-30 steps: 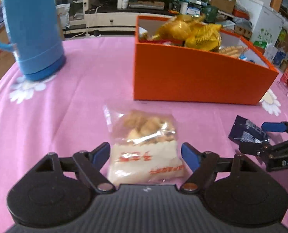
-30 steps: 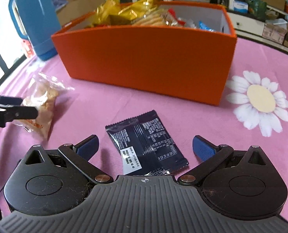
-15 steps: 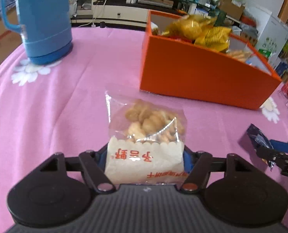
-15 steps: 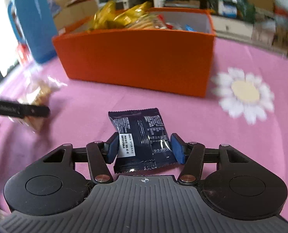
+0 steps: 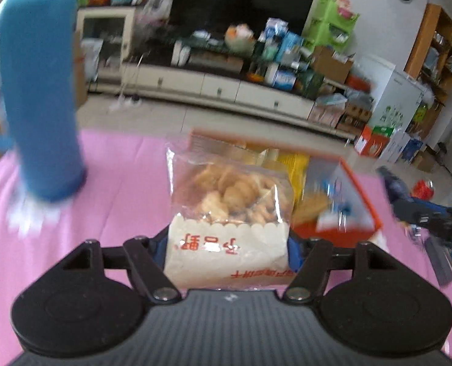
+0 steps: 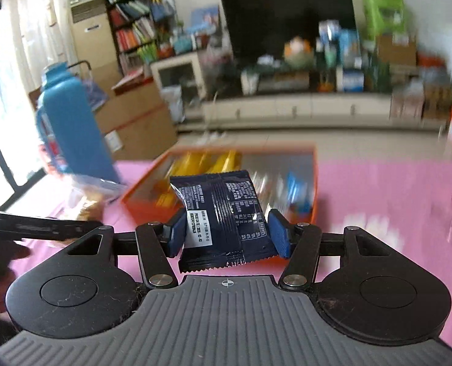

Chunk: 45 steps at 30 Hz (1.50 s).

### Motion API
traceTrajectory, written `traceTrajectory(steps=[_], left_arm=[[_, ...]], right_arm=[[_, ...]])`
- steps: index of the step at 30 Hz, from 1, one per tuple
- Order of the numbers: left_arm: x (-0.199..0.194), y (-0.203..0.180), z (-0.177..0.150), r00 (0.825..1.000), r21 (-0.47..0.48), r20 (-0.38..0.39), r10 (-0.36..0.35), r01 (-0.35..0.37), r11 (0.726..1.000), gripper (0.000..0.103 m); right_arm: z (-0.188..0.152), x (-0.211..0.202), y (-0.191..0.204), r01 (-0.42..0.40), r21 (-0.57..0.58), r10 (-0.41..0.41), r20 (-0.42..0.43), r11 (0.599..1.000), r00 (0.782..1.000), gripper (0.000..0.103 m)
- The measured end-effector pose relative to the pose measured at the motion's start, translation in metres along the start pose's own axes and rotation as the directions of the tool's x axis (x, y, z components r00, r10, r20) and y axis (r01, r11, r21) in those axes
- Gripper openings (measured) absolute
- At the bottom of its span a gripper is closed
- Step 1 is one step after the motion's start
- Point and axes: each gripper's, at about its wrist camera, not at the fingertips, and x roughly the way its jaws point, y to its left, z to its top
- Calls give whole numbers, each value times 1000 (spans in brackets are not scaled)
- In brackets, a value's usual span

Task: Organize snacks

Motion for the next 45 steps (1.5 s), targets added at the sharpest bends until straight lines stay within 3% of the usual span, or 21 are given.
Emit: traceTrajectory(steps=[3,6,9,11,14,16,18,23,25,29,37,41,45], left_arm=[[39,-17,37,1000,18,15,-26,26,999,68],[89,-30,58,998,35,-15,-54,55,998,68],[136,-42,60,994,64,-76,-73,78,995,69],[158,-45,53,993,84,-104,-47,56,995,71],[172,-47,47,997,134,-81,-2,13,991,75],[172,-43,49,997,120,-77,-21,30,992,77],[164,-36,51,996,86,-74,-43,49,995,78],[109,-23,48,998,3,25,-62,62,998,82],[82,-19,40,999,-16,43,-33,34,999,82],[32,-19,7,998,-39,50,48,-46,998,82],[-43,-26,-85,991,-47,-55,120,-122,991,82],[-73,-35,-122,995,-32,-49,87,-89,996,82],[-94,-49,-145,998,6,-29,59,-59,998,82]], right_arm=[[30,44,-11,42,-18,-42,9,999,999,30],[45,100,-25,85,-27,-86,-37,996,996,30],[41,150,-29,98,-55,-103,-102,994,989,30],[32,178,-29,97,-77,-108,-158,992,981,31],[22,192,-24,100,-120,-118,-155,988,981,38],[24,195,-22,99,-126,-119,-162,987,980,39],[26,196,-23,103,-126,-122,-159,987,980,50],[26,150,-25,114,-72,-120,-88,991,989,86],[22,119,-21,119,-44,-121,-54,992,991,87],[1,69,-16,121,10,-121,-69,993,990,87],[-72,-24,1,139,159,-114,-159,977,981,87],[-114,-69,10,173,253,-143,-132,952,981,87],[-134,-89,20,177,247,-140,-160,953,977,87]])
